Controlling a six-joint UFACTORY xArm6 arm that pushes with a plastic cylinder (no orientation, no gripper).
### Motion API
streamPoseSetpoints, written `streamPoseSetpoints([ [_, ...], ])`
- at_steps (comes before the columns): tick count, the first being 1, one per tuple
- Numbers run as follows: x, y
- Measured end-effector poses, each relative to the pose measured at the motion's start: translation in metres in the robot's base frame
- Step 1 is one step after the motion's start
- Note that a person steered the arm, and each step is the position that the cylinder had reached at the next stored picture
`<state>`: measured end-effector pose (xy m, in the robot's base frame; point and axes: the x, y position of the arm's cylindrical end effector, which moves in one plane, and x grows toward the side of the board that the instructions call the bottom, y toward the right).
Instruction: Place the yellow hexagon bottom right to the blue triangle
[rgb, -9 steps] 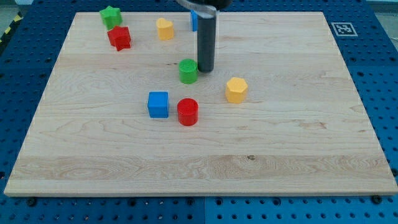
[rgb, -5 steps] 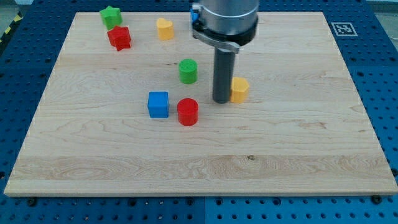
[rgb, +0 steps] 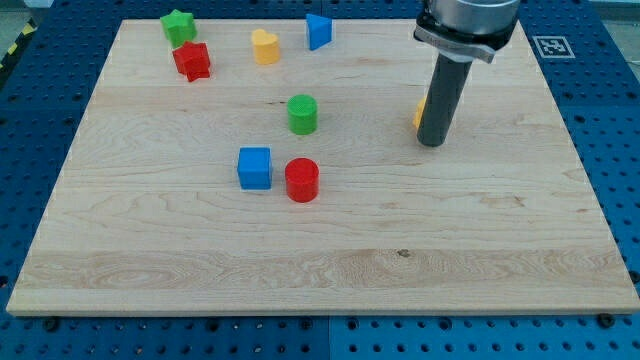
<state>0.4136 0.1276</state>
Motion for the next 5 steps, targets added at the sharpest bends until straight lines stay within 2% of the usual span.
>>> streamPoseSetpoints([
  [2, -0.059, 0.03],
  [4, -0.097, 0.048],
  [5, -0.068, 0.036],
])
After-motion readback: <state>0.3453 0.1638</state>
